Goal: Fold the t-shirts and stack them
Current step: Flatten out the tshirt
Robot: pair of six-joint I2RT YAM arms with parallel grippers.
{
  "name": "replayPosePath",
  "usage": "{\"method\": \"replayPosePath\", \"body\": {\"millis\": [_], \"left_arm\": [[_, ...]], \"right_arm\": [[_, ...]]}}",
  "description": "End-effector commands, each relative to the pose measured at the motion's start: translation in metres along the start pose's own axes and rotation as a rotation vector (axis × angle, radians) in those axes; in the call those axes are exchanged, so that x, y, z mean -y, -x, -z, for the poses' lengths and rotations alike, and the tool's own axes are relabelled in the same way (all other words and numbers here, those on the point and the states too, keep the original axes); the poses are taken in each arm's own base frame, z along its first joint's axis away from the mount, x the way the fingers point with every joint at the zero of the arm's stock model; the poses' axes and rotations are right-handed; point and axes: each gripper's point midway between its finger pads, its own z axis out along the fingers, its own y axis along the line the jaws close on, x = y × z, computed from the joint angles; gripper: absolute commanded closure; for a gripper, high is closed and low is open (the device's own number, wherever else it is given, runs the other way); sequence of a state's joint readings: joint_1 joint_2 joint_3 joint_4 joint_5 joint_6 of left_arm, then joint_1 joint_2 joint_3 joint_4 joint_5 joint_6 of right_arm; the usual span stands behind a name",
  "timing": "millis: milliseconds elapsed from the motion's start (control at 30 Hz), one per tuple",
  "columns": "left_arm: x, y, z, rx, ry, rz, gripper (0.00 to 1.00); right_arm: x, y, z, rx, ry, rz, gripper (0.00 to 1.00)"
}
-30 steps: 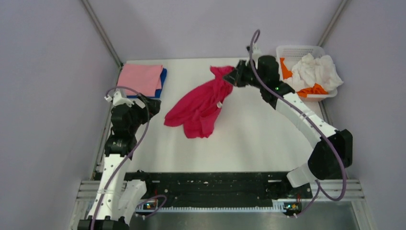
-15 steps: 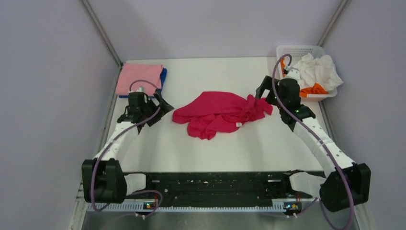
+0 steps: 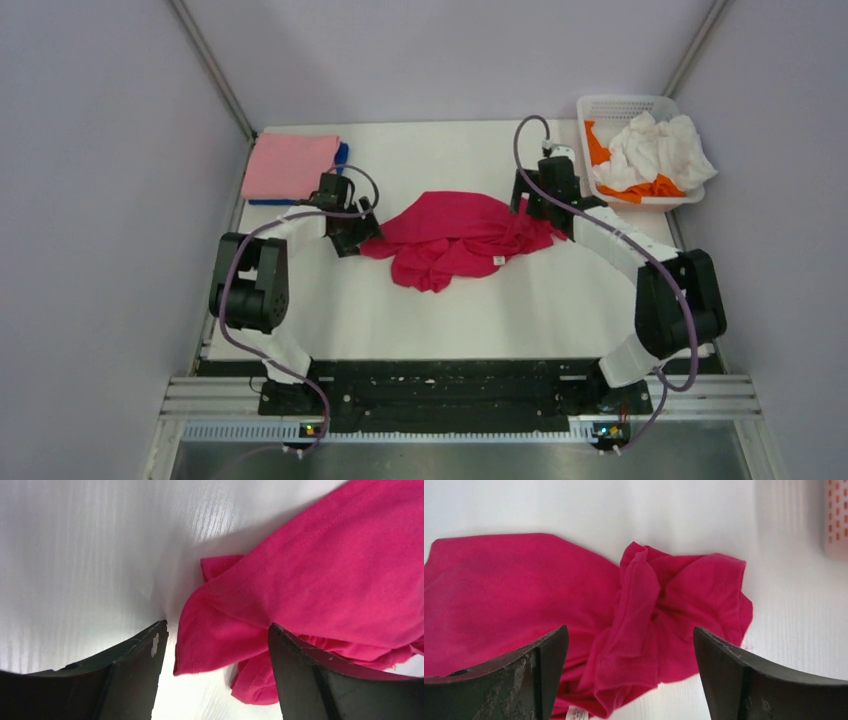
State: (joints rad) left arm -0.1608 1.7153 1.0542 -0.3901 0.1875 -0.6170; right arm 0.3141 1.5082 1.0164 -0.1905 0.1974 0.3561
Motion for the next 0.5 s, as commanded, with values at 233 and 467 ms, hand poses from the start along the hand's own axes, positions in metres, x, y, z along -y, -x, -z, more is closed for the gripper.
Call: {"method": "replayPosePath", "body": {"millis": [233,467], "left_arm": [[-0.002,0.016,-0.026,0.006,0.050,-0.015,0.44],[0.020,0.003,-0.033,-0.030,-0.038,-0.029,0.85]], "right_arm": [[-0.013,-0.009,-0.067,-0.052,-0.087,0.113,0.27],[-0.011,-0.016,-0.072,-0.046,-0.092,0.078,0.57]]}}
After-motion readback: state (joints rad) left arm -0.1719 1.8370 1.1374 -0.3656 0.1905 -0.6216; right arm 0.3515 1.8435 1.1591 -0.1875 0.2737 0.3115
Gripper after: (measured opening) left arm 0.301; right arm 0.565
